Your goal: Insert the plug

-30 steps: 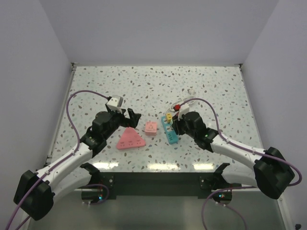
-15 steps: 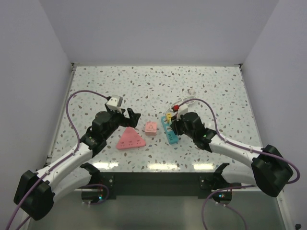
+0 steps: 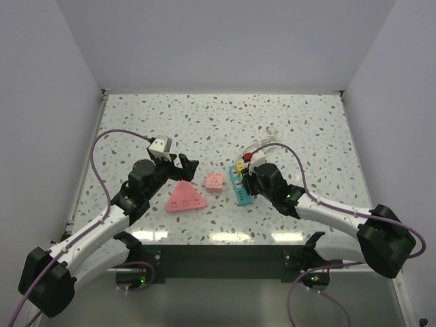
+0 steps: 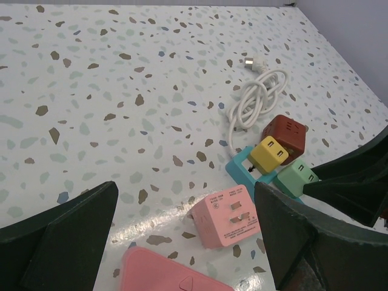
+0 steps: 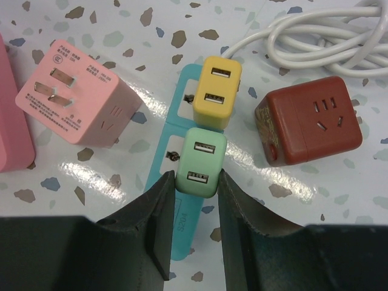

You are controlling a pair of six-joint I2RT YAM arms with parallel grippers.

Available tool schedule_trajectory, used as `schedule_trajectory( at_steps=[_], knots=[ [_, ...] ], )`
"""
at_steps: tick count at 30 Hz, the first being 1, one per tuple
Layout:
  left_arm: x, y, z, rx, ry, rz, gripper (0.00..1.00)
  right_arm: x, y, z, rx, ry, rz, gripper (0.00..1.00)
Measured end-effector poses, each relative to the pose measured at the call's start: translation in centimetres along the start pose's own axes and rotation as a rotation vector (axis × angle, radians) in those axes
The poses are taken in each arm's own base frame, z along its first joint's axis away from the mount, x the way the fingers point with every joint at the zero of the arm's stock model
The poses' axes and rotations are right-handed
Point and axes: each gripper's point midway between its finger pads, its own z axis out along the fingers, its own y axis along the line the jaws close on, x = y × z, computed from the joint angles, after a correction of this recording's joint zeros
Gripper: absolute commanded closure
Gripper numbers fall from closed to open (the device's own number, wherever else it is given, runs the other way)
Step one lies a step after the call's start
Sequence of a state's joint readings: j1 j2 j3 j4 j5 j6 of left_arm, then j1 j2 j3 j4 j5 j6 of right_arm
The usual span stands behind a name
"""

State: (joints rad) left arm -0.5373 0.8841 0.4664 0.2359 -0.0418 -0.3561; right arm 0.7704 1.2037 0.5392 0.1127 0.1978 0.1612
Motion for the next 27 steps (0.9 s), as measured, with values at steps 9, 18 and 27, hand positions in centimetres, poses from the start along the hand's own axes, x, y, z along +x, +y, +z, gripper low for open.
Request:
schedule_trajectory(
  at_steps=[9,18,27],
  knots=[
    [-0.2,0.2,-0.4,-0.010,-0.007,0.000,0.00,0.5,0.7,0.1,0.043,-0.003,-0.009,1.00],
    [-0.2,0.6,-0.7,-0.026,-0.005,-0.001,0.00,0.2,1.4,1.0,0.073,-0.031,0.022,1.00],
    [-0.2,0.6,-0.7,-0.026,-0.004,0.000,0.00,-0.3,1.8,2.3,0.089,-0.049,0.070,1.00]
  ],
)
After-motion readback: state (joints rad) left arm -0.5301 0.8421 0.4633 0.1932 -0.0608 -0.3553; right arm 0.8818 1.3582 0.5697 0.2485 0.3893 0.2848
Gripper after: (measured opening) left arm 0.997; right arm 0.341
